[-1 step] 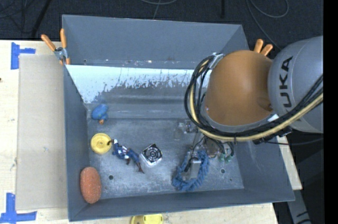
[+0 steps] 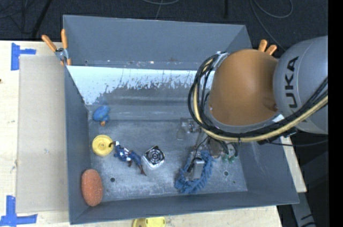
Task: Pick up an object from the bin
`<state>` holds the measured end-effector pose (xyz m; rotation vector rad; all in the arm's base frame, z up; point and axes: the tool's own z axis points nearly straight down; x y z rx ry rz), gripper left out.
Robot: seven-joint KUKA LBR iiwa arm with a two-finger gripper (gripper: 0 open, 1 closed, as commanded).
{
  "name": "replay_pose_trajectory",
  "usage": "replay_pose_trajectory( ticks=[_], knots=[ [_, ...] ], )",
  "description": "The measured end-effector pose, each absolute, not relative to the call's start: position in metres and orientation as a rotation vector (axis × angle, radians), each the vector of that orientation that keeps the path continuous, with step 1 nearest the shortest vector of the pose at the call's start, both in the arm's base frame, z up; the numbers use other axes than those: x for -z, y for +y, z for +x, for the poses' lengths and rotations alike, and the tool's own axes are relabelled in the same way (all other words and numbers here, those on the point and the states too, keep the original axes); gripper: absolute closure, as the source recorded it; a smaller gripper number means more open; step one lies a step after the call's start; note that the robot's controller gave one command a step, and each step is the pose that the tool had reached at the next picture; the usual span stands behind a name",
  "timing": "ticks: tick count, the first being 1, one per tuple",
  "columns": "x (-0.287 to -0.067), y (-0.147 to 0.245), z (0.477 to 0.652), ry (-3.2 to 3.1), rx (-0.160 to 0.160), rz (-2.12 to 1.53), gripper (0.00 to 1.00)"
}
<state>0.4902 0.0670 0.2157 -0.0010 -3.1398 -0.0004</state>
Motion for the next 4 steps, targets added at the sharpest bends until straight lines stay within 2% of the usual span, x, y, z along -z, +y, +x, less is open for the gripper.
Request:
replay_pose_trajectory(
  ticks=[1,2,3,4],
  knots=[
    [-0.174,0.048,0.497,-3.127,0.001,0.375,0.00],
    [-0.160,-0.027,0.486,-3.072,-0.003,0.652,0.00],
    [-0.105,-0.015,0.491,-2.997,0.001,0.942,0.00],
    [-0.081,-0.016,0.496,-2.926,0.002,1.142,0.00]
  ],
)
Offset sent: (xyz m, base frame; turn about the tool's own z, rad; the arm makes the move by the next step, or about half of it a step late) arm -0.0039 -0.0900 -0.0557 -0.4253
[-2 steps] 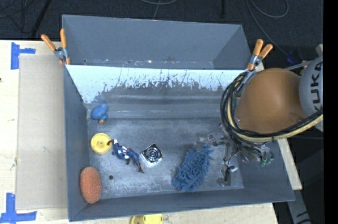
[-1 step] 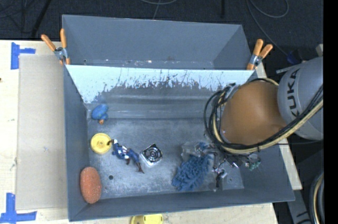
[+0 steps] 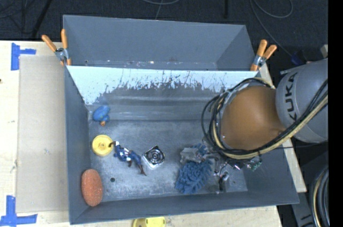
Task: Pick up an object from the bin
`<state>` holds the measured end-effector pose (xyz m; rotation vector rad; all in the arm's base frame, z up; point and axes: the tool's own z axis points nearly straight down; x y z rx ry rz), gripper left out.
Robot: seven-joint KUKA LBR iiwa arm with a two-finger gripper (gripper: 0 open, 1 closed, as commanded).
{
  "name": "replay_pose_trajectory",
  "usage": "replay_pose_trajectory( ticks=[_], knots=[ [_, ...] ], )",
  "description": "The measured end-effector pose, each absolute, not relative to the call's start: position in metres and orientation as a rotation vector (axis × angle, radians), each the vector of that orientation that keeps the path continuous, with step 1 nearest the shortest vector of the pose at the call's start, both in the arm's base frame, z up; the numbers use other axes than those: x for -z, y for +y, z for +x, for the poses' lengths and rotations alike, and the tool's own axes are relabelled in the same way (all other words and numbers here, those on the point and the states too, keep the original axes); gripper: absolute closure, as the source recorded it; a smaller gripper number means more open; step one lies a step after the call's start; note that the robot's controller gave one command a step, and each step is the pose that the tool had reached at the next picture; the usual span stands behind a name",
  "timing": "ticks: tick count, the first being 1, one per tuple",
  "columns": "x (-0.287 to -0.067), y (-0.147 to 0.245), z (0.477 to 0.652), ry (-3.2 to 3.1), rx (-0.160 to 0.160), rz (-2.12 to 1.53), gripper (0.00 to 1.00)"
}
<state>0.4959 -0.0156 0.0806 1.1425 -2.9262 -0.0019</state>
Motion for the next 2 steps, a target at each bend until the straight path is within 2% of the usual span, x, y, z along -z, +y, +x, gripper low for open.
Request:
replay_pose_trajectory(
  ticks=[1,2],
  knots=[
    [-0.0700,-0.0025,0.5069,-2.769,0.003,1.488,1.00],
    [-0.0700,-0.0026,0.5069,-2.770,0.004,1.487,1.00]
  ],
)
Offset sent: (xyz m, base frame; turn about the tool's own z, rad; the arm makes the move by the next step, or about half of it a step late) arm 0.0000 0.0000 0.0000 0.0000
